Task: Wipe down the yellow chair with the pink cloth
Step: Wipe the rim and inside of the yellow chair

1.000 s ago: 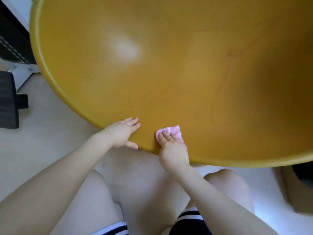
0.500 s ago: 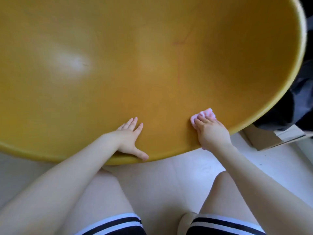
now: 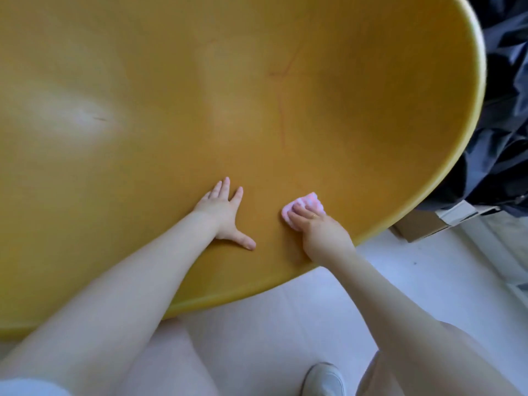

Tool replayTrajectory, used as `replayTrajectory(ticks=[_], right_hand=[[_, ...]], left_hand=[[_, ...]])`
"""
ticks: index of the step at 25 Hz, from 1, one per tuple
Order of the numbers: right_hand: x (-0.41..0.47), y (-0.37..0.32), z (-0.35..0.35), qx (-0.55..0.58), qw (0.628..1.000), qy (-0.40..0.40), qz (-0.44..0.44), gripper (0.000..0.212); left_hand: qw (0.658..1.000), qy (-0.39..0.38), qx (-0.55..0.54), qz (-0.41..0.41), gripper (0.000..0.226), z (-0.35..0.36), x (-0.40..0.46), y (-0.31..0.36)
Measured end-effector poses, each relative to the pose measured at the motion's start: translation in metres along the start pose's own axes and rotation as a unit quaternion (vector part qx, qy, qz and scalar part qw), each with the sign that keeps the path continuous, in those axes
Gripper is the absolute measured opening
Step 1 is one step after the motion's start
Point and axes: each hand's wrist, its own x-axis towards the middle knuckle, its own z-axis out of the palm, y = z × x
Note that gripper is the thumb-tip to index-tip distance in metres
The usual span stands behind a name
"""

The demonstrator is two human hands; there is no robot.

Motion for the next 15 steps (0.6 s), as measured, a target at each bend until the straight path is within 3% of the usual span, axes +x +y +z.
replayTrajectory(ticks=[2, 5, 11, 13, 15], right_hand=[[0.003, 0.034, -0.021, -0.046, 0.993, 0.021, 0.105, 0.071], [0.004, 0.031, -0.030, -0.077, 0.978, 0.003, 0.192, 0.055], [0.009, -0.045, 0.001, 0.045, 0.996, -0.033, 0.073, 0.059], [0.017, -0.036, -0.008, 0.033, 0.993, -0.110, 0.028, 0.069], [0.030, -0.010, -0.026, -0.024, 0.986, -0.159, 0.048, 0.088]], left_hand=[[1.000, -0.011, -0.016, 0.002, 0.135, 0.001, 0.005, -0.003], [1.000, -0.007, -0.019, 0.009, 0.136, 0.006, 0.008, -0.006], [1.000, 0.001, -0.016, 0.011, 0.138, 0.002, 0.007, -0.003], [1.000, -0.012, -0.011, 0.010, 0.139, 0.004, 0.009, 0.000], [1.000, -0.024, -0.010, 0.006, 0.141, 0.003, 0.015, -0.001]])
